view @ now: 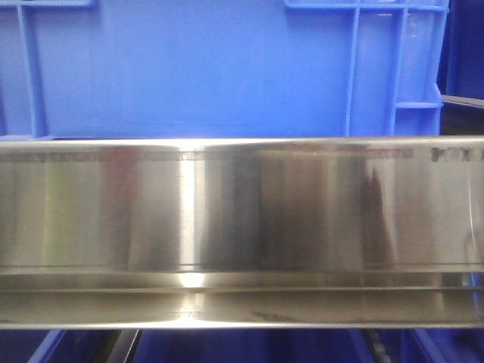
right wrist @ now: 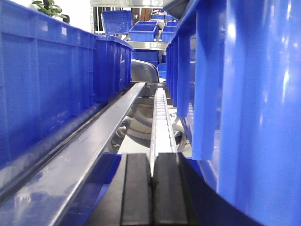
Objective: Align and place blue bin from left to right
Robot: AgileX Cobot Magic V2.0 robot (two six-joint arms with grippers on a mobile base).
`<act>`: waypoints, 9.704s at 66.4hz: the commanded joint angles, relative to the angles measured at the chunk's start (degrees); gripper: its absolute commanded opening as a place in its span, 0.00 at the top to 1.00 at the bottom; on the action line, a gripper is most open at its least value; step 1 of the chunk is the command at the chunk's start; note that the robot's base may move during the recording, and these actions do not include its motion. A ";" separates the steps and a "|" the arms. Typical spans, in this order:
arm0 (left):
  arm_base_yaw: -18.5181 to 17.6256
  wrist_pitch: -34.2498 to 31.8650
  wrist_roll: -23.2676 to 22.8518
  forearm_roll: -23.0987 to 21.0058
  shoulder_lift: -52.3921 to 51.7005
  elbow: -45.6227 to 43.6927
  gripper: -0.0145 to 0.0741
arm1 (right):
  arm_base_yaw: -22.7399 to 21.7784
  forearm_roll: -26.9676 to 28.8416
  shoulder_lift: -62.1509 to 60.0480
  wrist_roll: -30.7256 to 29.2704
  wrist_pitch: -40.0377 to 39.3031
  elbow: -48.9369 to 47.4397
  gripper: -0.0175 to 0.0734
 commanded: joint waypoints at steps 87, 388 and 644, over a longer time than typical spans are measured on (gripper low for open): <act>0.13 6.71 -0.38 -2.35 1.08 -22.40 0.78 | 0.06 2.92 0.20 2.19 14.35 -22.94 0.87; -14.58 68.59 -8.71 -0.11 99.24 -118.86 0.96 | 20.41 -7.89 102.15 16.14 67.83 -115.99 0.88; -14.58 55.83 -9.33 -2.10 92.82 -122.12 0.96 | 20.41 -7.98 95.93 16.04 64.77 -122.07 0.88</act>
